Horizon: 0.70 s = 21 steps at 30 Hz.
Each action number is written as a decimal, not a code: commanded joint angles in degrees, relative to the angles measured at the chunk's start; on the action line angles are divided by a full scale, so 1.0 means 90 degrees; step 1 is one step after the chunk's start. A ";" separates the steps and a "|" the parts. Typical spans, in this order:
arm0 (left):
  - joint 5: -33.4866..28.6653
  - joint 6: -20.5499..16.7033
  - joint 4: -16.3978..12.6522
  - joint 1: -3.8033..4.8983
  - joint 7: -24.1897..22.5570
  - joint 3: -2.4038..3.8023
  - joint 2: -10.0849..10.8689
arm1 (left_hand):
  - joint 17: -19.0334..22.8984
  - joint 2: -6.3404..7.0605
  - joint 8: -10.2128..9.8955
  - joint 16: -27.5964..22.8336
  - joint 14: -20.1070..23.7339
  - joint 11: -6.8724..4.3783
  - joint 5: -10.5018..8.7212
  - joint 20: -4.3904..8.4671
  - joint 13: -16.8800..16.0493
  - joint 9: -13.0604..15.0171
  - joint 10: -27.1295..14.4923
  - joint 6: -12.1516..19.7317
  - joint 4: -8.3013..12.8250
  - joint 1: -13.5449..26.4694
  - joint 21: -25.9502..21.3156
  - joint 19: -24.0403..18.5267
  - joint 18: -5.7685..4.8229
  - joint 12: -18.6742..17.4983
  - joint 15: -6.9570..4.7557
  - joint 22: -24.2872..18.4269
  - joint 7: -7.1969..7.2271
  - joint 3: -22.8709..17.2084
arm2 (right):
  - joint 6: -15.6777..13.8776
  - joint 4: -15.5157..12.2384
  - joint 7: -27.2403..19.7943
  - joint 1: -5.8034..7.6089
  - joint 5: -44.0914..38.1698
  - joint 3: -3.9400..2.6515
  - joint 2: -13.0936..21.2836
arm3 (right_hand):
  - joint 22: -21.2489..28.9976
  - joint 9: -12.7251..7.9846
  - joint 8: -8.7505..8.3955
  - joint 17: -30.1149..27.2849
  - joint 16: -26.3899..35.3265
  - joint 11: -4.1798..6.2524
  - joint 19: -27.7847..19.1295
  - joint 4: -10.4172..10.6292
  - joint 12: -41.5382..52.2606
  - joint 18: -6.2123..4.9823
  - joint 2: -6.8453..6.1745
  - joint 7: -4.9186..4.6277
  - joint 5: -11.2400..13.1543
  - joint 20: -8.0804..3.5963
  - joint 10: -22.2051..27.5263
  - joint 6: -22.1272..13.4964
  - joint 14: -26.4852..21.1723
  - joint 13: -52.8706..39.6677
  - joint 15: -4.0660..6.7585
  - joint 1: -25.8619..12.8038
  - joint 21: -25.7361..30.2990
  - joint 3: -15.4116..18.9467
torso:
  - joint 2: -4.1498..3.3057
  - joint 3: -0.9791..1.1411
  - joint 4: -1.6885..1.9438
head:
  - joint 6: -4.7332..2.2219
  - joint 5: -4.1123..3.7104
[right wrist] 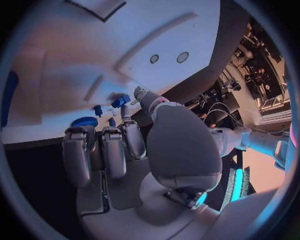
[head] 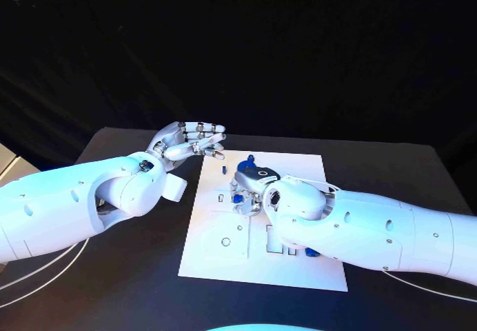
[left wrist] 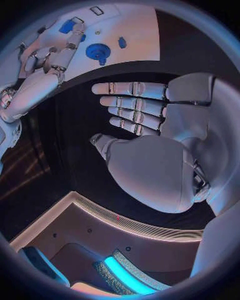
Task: Assemble the parts on the task board
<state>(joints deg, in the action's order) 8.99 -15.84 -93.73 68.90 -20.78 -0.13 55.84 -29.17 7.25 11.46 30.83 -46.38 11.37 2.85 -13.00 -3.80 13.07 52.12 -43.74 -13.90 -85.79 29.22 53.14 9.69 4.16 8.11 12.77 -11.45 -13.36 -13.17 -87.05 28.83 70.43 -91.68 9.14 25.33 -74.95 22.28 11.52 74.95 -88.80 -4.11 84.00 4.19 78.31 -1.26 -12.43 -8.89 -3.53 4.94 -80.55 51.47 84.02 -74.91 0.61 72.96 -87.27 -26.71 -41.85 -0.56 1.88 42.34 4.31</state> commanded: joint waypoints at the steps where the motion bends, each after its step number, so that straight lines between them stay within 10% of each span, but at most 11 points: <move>1: -0.0023 0.0067 -0.0006 0.0003 -0.0044 0.0004 -0.0014 | -0.0008 -0.0001 0.0012 0.0026 0.0037 -0.0002 -0.0005 -0.0010 0.0006 -0.0008 -0.0033 0.0042 0.0025 -0.0047 0.0030 -0.0036 0.0066 -0.0021 0.0006 0.0006 -0.0263 0.0023 | 0.0399 0.0028 0.0400 0.0006 -0.0427 0.0006 -0.0034 | -0.1410 -0.0005 -0.0023 0.1421 -0.0016 0.0002 0.0525 -0.0004 -0.0032 0.0050 -0.0053 -0.0005 0.0022 0.0054 0.0040 -0.0046 0.0602 -0.0630 -0.0035 -0.0013 0.0034 0.0031 | 0.0003 0.0004 -0.0005 | 0.0006 0.0012; 21: -0.0023 0.0072 0.0005 0.0003 -0.0040 0.0004 -0.0011 | -0.0007 -0.0002 0.0017 0.0034 0.0043 -0.0003 -0.0005 -0.0011 0.0004 -0.0009 -0.0035 0.0045 0.0029 -0.0051 0.0040 -0.0043 0.0066 -0.0021 0.0006 0.0009 -0.0262 0.0027 | -0.0011 -0.0042 0.0388 0.0016 -0.0661 0.0006 0.0004 | -0.1425 0.0002 0.0021 0.1419 -0.0014 0.0010 0.0533 0.0016 0.0028 0.0055 0.0011 0.0005 0.0018 0.0058 -0.0008 0.0024 0.0602 -0.0673 -0.0034 0.0016 0.0017 0.0029 | 0.0009 0.0007 -0.0013 | 0.0030 0.0035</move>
<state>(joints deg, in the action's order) 8.99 -15.84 -93.62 68.90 -20.76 -0.13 55.84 -29.17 7.25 11.46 30.83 -46.37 11.37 2.85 -13.00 -3.80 13.07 52.12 -43.74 -13.74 -85.79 29.22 53.14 9.69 4.16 8.11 12.76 -11.45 -13.20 -12.59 -87.29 32.18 70.59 -96.30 9.20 25.32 -74.93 22.28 11.52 74.93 -88.80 -4.11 84.00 4.19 78.31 -1.26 -12.55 -8.88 -3.53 4.94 -80.55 51.48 84.02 -74.91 0.61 72.85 -87.30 -26.71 -41.77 -0.49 1.78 42.58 4.63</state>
